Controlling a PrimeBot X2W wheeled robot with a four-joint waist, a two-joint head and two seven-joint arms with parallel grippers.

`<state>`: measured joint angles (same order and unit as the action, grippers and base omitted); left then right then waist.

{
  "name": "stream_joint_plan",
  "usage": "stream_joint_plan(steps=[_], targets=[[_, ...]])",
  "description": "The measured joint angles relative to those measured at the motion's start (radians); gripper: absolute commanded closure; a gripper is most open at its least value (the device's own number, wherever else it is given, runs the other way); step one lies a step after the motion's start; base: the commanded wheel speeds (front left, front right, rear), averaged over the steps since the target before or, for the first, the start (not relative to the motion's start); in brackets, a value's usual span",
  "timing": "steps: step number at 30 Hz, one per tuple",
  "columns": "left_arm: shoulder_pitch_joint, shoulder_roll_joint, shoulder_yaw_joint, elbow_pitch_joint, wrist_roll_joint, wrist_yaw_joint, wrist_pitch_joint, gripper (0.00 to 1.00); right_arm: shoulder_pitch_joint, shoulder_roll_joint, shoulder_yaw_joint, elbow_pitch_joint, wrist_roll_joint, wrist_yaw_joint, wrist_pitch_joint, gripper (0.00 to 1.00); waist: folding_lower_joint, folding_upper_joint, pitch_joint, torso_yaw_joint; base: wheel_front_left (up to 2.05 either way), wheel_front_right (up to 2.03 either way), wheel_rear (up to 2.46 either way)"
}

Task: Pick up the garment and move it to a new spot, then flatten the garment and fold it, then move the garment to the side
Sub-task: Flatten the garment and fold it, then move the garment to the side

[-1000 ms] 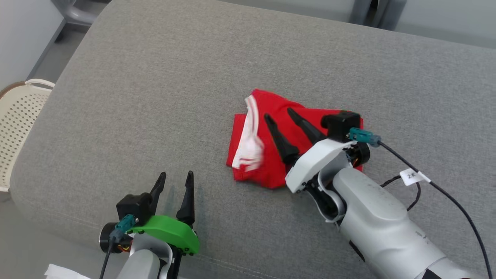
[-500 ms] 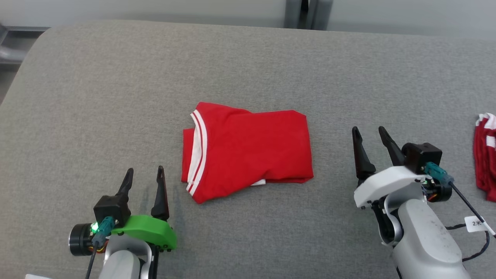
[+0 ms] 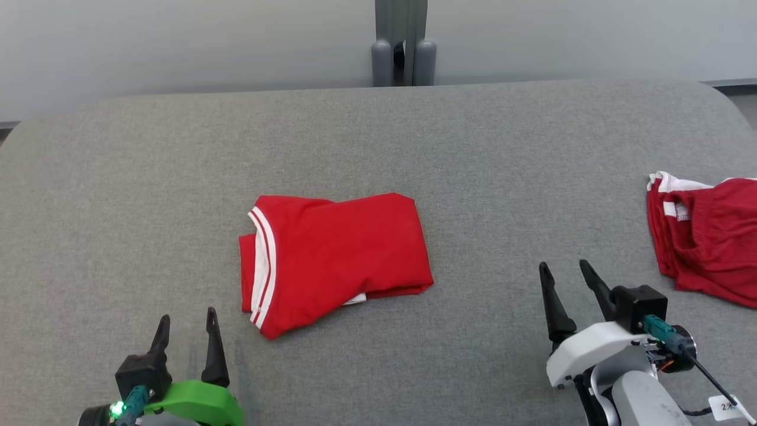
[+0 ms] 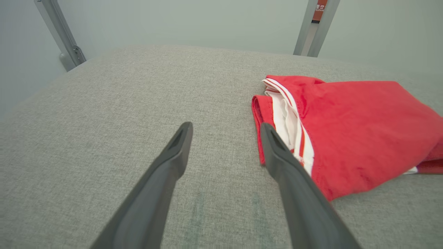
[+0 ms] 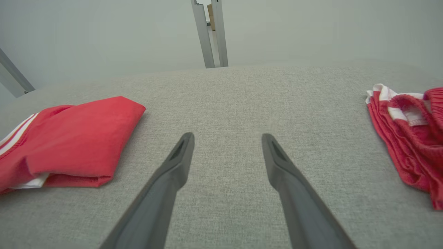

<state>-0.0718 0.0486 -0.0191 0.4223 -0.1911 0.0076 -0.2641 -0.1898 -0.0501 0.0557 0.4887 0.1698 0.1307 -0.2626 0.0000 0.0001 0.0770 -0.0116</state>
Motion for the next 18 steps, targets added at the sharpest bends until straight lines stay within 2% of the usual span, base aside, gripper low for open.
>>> stream_joint_plan(steps=[9, 18], targets=[[0.05, 0.0, -0.001, -0.013, 0.005, 0.0, 0.0, 0.0, 0.044, 0.001, 0.004, -0.016, 0.024, 0.0, 0.0, 0.0, 0.0, 0.0, -0.062, -0.015, 0.0, 0.0, 0.0], [0.063, 0.0, -0.017, -0.025, -0.002, -0.008, 0.0, 0.0, 0.058, 0.0, 0.025, -0.023, 0.04, 0.0, 0.0, 0.0, 0.0, 0.0, -0.07, 0.005, 0.0, 0.0, 0.0]])
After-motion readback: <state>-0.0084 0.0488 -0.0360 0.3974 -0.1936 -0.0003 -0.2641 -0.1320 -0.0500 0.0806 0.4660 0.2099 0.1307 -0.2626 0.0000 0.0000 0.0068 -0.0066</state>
